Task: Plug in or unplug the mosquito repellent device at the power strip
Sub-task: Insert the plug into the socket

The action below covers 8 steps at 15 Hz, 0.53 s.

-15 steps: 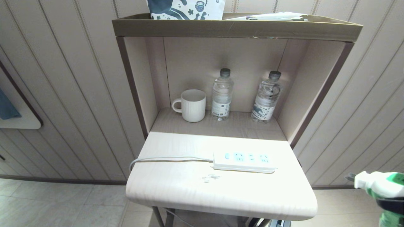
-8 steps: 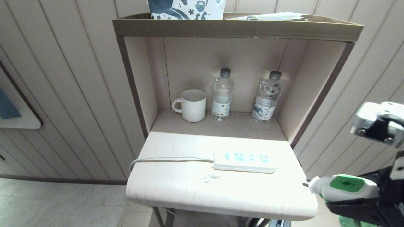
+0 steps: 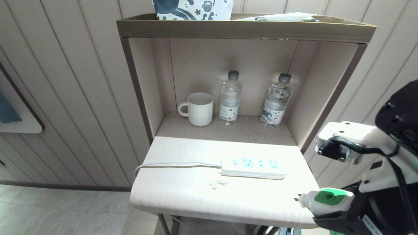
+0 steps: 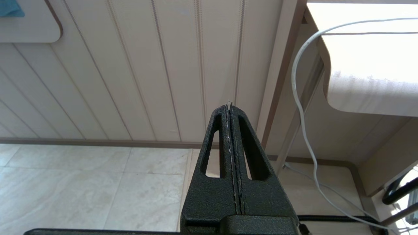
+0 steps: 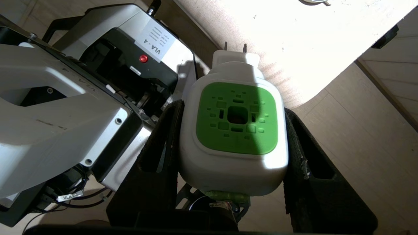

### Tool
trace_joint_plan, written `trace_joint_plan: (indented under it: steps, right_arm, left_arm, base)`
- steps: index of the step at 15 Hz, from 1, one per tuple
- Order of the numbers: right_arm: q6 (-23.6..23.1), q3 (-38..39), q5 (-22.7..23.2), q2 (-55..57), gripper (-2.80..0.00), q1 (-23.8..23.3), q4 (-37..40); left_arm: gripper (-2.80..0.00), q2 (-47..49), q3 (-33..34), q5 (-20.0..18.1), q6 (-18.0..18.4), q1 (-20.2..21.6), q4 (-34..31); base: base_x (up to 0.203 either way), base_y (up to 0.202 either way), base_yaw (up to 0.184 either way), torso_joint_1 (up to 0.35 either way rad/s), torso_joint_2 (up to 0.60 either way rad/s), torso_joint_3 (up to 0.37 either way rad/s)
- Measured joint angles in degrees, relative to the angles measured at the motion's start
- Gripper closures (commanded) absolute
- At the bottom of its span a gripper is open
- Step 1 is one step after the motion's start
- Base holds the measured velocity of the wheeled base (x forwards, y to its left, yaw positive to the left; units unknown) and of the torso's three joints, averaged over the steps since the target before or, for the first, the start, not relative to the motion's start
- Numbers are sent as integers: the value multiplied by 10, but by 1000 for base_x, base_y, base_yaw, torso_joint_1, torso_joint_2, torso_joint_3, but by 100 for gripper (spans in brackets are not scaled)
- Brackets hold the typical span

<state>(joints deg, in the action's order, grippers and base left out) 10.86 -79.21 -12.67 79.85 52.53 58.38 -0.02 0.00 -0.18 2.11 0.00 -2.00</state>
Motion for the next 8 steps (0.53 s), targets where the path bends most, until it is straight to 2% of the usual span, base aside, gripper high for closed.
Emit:
trace_joint_plan:
  steps: [3,8]
  right_arm:
    - [-7,-1,-1,8,0,-1,0]
    - [-19,-20,-1,31,0,-2,-2]
  left_arm:
    - [0,0,0,0,0,0,0]
    - [0,0,0,0,0,0,0]
  base:
    - [0,0,0,67,-156,-91]
    - [0,0,0,208,-461,-259]
